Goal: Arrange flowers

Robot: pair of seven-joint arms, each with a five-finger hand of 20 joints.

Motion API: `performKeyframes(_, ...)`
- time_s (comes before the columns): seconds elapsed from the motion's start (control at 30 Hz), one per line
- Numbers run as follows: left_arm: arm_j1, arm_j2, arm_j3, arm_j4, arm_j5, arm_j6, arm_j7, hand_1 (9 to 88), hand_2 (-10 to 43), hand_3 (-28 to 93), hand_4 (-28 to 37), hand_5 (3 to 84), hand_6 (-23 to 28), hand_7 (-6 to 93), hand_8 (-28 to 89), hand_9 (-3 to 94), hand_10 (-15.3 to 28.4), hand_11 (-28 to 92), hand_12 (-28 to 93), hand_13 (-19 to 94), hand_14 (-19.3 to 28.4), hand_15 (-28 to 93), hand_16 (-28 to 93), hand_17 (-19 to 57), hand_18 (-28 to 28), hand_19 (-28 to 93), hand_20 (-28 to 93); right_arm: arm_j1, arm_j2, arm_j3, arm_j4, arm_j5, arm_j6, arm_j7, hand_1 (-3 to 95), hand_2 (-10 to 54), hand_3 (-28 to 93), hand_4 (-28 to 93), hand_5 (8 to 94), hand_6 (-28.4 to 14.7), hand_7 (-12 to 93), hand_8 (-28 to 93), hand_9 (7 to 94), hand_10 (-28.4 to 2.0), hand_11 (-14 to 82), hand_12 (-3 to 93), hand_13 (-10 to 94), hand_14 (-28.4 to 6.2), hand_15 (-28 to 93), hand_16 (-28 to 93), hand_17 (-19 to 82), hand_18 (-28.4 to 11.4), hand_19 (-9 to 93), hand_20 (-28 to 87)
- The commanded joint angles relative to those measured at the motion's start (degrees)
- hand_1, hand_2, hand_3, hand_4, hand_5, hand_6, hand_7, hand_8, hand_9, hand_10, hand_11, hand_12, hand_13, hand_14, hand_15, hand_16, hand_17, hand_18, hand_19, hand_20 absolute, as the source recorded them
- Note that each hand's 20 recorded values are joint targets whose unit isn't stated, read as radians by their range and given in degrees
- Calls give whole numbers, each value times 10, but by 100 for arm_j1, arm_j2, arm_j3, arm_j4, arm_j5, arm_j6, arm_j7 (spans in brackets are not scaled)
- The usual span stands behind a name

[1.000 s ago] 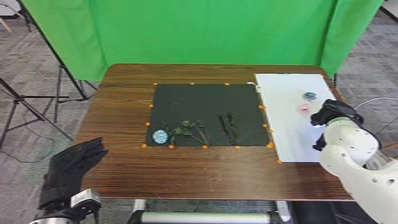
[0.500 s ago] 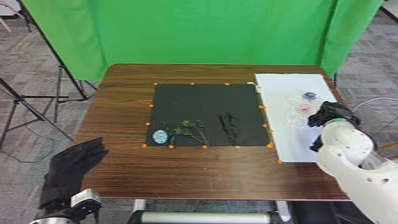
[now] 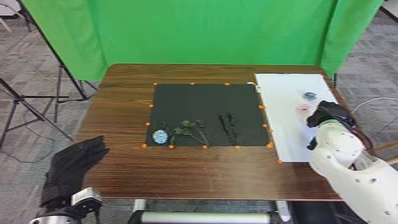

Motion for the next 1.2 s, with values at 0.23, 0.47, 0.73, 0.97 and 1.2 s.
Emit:
performKeyframes(0.23, 110, -20, -1, -5, -69, 5, 124, 283, 61, 818, -169, 531, 153, 209, -105, 431, 225, 377, 101, 288, 281, 657, -142, -81, 234, 602, 143, -41, 240, -181, 167, -588, 970, 101, 555, -81, 735, -283, 767, -20, 336, 81, 878, -94, 238, 331, 806, -57, 749, 247, 595, -162, 932, 383)
performKeyframes(0.47, 299, 88, -76, -36, -243, 128, 376, 283, 61, 817, -170, 531, 153, 209, -105, 431, 226, 377, 100, 288, 281, 657, -142, -81, 234, 602, 142, 508, 277, -526, -329, -702, 1329, -414, 554, -85, 747, -283, 779, -26, 322, 92, 881, -96, 244, 334, 811, -57, 745, 253, 599, -161, 932, 384)
performKeyframes(0.73, 420, 187, -192, -56, -338, 192, 508, 283, 61, 817, -171, 531, 153, 208, -105, 431, 225, 378, 100, 288, 281, 658, -142, -81, 234, 602, 142, 1859, -198, -1710, -870, -344, 1501, -1344, 552, -86, 753, -283, 781, -27, 317, 99, 879, -102, 245, 335, 808, -57, 745, 258, 595, -161, 932, 388)
performKeyframes(0.97, 372, 209, -265, -54, -263, 155, 408, 283, 61, 816, -173, 530, 153, 208, -104, 431, 225, 378, 100, 289, 282, 658, -142, -81, 234, 602, 141, 2675, -1449, -2728, -586, -321, 1166, -2112, 552, -80, 746, -283, 775, -23, 322, 99, 871, -103, 248, 334, 796, -58, 753, 266, 588, -158, 932, 400)
performKeyframes(1.2, 49, 174, -234, 55, -102, -29, 133, 283, 61, 816, -174, 531, 153, 208, -104, 431, 226, 377, 100, 289, 281, 658, -143, -81, 234, 602, 142, 2681, -2646, -3227, 246, -653, 1118, -2303, 546, -79, 750, -283, 768, -19, 335, 89, 867, -98, 248, 335, 791, -58, 757, 268, 580, -157, 932, 410)
